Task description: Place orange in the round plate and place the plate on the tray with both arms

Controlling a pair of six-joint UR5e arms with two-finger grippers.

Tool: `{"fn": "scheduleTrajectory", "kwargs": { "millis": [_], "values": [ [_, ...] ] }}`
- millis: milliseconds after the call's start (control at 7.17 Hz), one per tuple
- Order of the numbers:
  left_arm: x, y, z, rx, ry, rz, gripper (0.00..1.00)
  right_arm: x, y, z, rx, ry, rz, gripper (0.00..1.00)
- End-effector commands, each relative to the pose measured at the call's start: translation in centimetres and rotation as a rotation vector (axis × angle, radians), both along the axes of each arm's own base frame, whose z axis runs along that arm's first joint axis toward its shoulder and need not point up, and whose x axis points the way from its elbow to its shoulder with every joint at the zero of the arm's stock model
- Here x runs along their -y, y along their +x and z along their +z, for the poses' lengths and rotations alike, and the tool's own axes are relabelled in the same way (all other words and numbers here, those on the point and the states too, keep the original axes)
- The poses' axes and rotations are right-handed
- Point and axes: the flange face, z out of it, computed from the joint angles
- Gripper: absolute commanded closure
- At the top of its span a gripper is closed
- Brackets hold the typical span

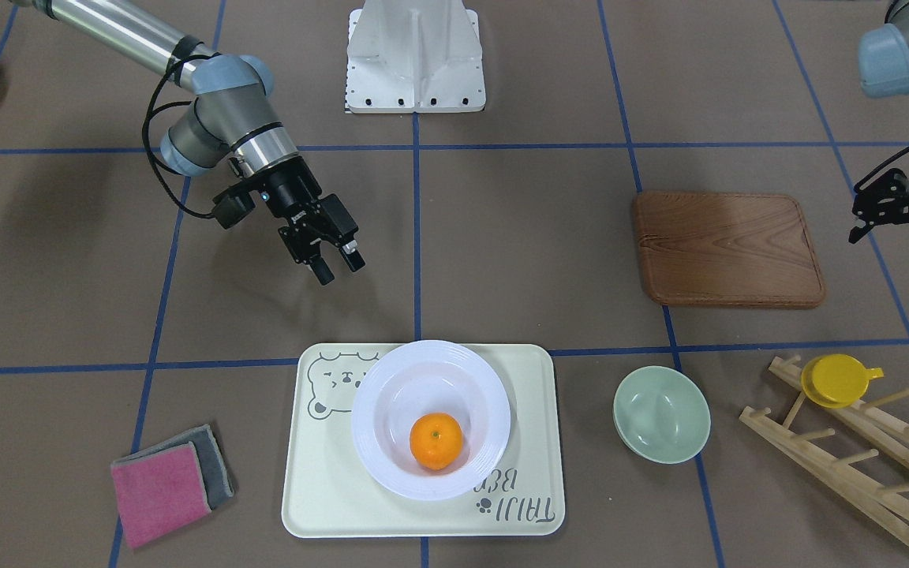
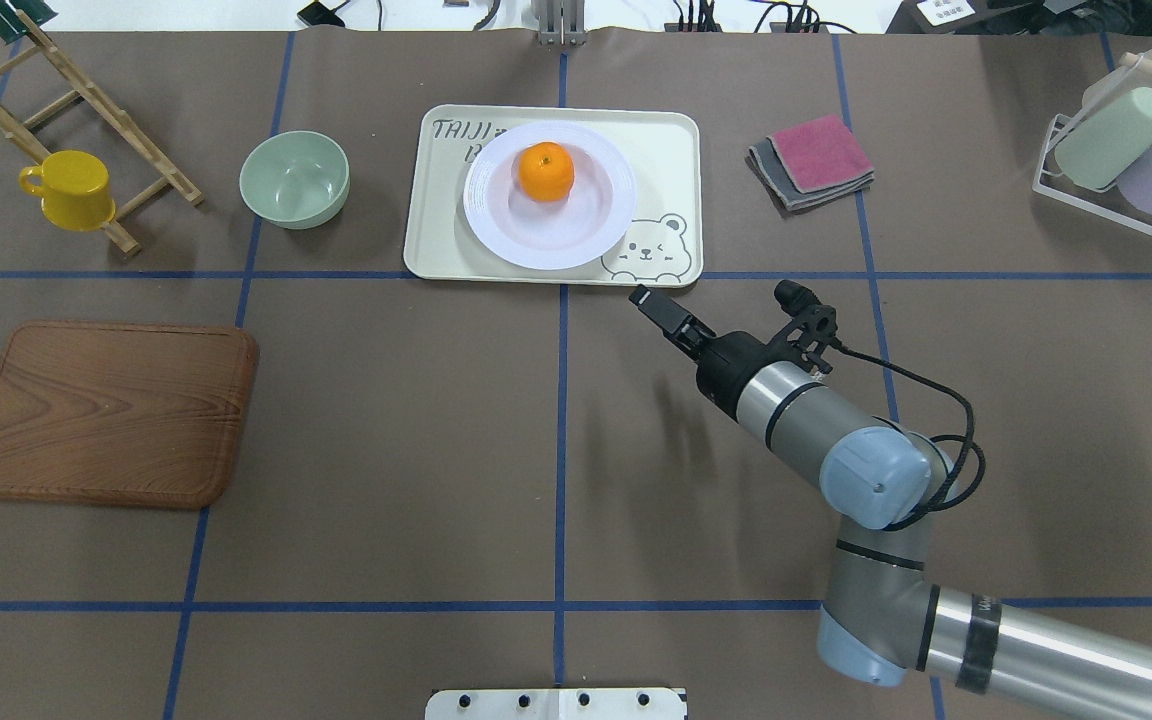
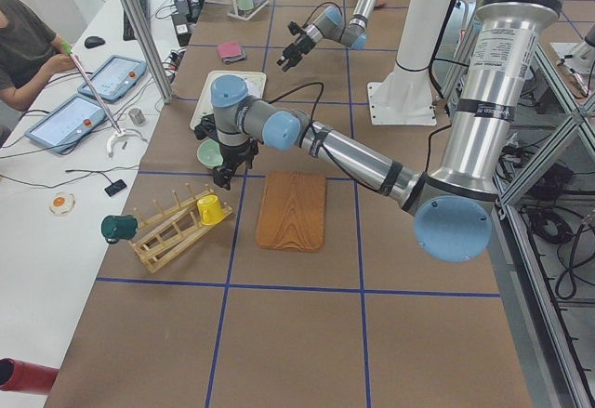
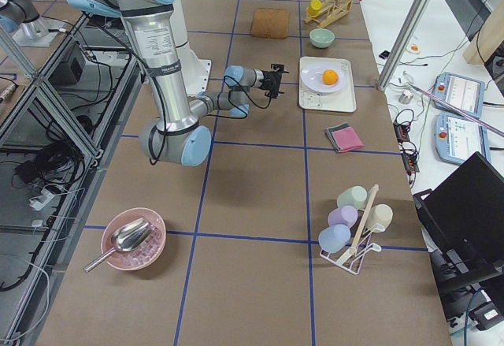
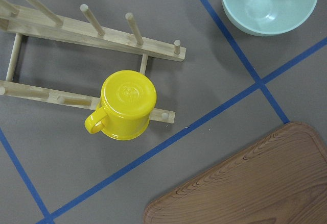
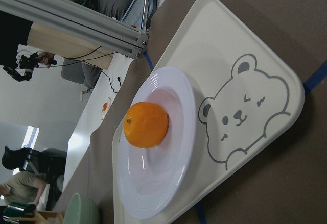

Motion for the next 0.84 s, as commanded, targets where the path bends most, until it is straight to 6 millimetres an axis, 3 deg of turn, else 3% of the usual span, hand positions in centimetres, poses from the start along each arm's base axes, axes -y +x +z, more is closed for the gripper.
{"fn": "scheduleTrajectory", "kwargs": {
  "millis": [0,140,279,419,698],
  "values": [
    [-0.3,-0.9,0.3,0.007,0.003,-0.009,0.0,3.1,5.1,3.7,-0.268,0.207,-0.12,0.0],
    [-0.7,-1.0,0.8,0.009,-0.002,-0.008,0.0,5.2,8.5,6.5,-0.367,0.264,-0.2,0.0],
    [-0.7,-1.0,0.7,0.009,0.0,-0.008,0.0,7.7,13.8,10.4,-0.518,0.31,-0.343,0.0],
    [-0.8,-1.0,0.8,0.009,-0.002,-0.008,0.0,9.9,21.0,14.1,-0.636,0.343,-0.445,0.0],
    [-0.9,-1.4,0.6,0.008,0.003,-0.014,0.0,8.8,36.1,23.6,-0.791,0.377,-0.594,0.0]
  ]
}}
